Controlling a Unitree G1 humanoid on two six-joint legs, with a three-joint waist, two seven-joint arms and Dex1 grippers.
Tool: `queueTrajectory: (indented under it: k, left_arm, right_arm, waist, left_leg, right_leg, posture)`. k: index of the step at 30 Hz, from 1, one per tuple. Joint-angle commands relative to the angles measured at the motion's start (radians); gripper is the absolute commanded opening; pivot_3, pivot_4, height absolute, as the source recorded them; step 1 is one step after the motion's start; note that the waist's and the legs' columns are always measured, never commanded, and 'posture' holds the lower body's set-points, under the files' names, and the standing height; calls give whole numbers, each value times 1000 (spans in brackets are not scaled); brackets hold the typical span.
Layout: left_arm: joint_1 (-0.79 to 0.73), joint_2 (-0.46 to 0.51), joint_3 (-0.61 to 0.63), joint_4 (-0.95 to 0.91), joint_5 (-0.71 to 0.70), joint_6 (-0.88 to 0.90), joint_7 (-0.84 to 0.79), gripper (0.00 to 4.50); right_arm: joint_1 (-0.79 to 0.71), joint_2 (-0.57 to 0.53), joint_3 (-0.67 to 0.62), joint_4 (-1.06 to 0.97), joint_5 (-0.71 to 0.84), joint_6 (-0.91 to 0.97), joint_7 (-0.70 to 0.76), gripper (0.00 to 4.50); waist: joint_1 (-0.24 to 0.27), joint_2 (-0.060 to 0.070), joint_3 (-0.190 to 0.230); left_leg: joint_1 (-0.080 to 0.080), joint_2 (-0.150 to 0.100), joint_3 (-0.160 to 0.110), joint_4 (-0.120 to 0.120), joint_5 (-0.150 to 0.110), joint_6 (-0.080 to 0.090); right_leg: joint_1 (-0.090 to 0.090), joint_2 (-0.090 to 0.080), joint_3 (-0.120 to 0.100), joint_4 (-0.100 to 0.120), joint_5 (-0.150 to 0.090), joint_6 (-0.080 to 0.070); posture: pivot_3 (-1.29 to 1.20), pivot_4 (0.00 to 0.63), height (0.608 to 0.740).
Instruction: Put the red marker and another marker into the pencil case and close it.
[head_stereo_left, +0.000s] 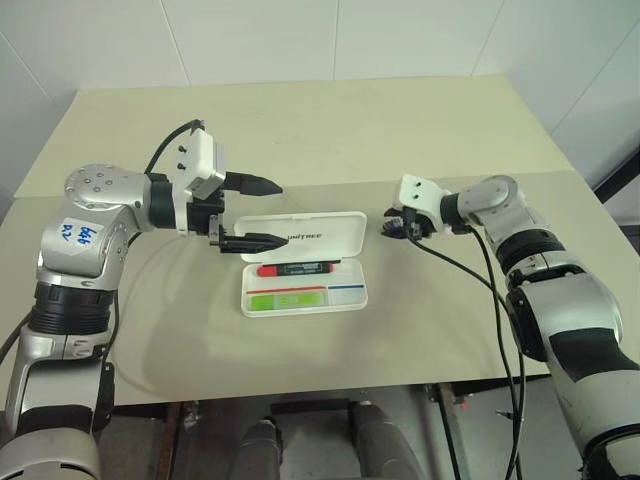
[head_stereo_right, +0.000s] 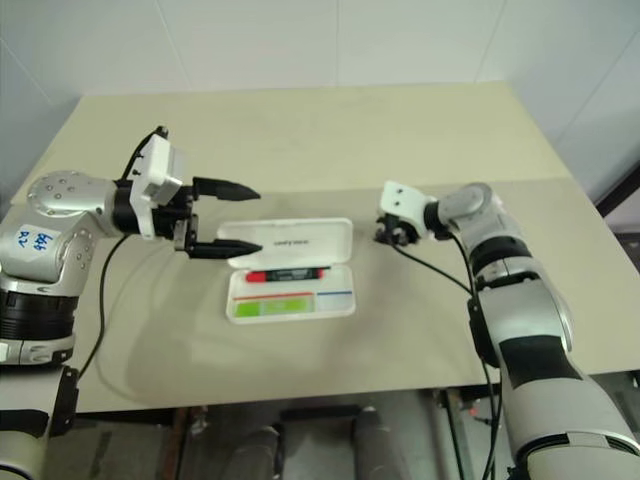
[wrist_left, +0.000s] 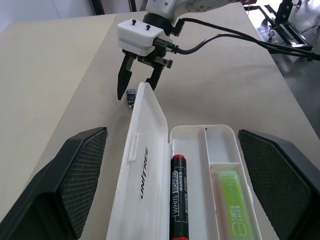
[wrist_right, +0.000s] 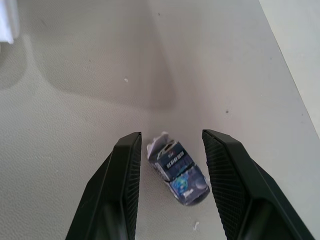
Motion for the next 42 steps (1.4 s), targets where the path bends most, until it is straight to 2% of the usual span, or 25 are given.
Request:
queueTrajectory:
  k: [1, 11, 18, 23, 27, 32, 33, 35, 42]
  left_arm:
    - [-1, 11, 29, -34, -18, 1, 9, 4500]
    - [-5, 10, 32, -34, -22, 2, 8, 4500]
    - [3, 11, 38, -46, -22, 4, 18, 4500]
    - [2, 10, 38, -46, -22, 3, 22, 4500]
    - [3, 10, 39, -51, -24, 5, 27, 4500]
    - [10, 11, 44, -58, -26, 9, 28, 4500]
    - [10, 11, 44, -58, -26, 10, 28, 4500]
    - [11, 11, 45, -62, -27, 12, 30, 4500]
    - [11, 7, 43, -62, -30, 14, 30, 4500]
  right_arm:
    - [-30, -1, 8, -6, -9, -11, 2, 2043]
    - [-43, -2, 35, 2, -34, 28, 74, 2043]
    - [-45, 0, 46, 4, -60, 6, 14, 2043]
    - [-50, -2, 98, 8, -126, -34, -86, 2043]
    - [-46, -13, 137, 16, -160, -44, -79, 2043]
    - [-44, -24, 159, 19, -177, -56, -70, 457]
    - [-43, -25, 161, 20, -175, -56, -61, 254]
    - [-41, -26, 154, 22, -159, -49, -10, 238]
    - [-41, -21, 129, 19, -135, -34, -46, 237]
  waist:
    - [0, 0, 0]
    - [0, 0, 0]
    - [0, 0, 0]
    - [0, 0, 0]
    - [0, 0, 0]
    - [0, 0, 0]
    - [0, 0, 0]
    - [1, 0, 0]
    - [1, 0, 0]
  left_leg:
    - [0, 0, 0, 0, 0, 0]
    - [0, 0, 0, 0, 0, 0]
    - [0, 0, 0, 0, 0, 0]
    - [1, 0, 0, 0, 0, -1]
    - [1, 0, 0, 1, 1, -1]
    - [2, -1, -1, 2, 2, -1]
    - [3, -1, -1, 2, 2, -1]
    - [3, -1, -1, 2, 2, -1]
    - [3, -1, -1, 1, 2, -1]
  right_leg:
    - [0, 0, 0, 0, 0, 0]
    - [0, 0, 0, 0, 0, 0]
    - [0, 0, 0, 0, 0, 0]
    - [0, 0, 0, 1, 0, 0]
    - [0, 0, 0, 3, 0, 0]
    - [1, 0, 0, 5, 0, 1]
    - [2, 0, 0, 5, 0, 1]
    - [2, 0, 0, 6, 0, 1]
    - [2, 0, 0, 5, 0, 1]
  posture:
    - [0, 150, 740]
    - [0, 150, 740]
    - [0, 150, 740]
    - [0, 150, 740]
    - [0, 150, 740]
    - [0, 150, 740]
    - [0, 150, 740]
    - [0, 150, 740]
    - [0, 150, 740]
